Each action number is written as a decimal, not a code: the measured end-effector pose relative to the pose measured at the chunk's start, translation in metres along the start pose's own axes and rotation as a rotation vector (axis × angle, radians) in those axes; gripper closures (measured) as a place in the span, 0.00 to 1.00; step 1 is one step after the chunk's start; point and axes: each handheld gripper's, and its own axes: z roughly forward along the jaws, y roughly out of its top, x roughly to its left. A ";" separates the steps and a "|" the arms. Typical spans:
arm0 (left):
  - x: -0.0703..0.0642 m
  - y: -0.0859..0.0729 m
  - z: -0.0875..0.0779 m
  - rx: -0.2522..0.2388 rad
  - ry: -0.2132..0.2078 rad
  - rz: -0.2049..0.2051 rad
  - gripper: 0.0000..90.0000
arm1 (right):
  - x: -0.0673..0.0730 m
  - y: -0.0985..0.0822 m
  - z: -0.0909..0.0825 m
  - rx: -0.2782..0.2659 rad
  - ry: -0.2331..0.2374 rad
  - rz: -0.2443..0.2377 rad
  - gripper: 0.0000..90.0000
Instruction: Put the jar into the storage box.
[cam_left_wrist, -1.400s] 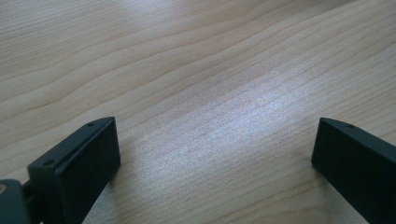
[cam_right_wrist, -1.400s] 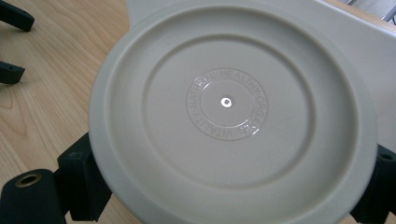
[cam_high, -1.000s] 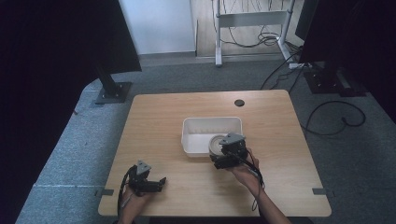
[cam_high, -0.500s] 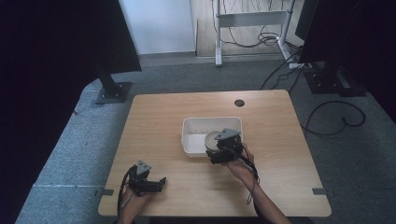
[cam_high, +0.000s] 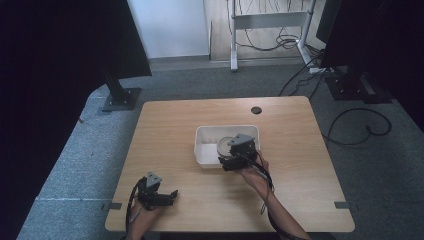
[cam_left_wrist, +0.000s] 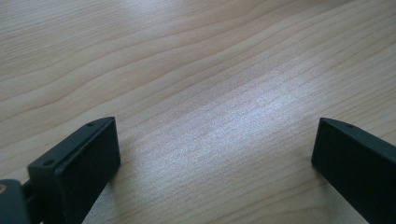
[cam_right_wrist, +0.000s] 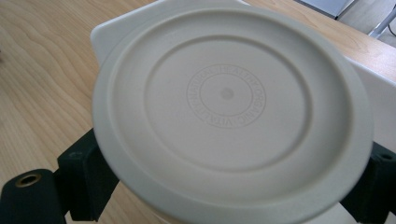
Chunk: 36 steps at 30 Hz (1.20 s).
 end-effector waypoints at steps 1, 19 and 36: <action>0.000 0.000 0.000 0.000 0.000 0.000 0.01 | 0.000 0.001 0.003 -0.001 0.000 0.003 0.10; 0.000 0.000 0.000 0.000 0.000 0.000 0.01 | -0.004 0.000 0.031 0.000 -0.005 0.040 0.10; 0.000 0.000 0.000 0.000 0.000 0.000 0.01 | 0.000 0.004 0.058 0.031 -0.009 0.047 0.10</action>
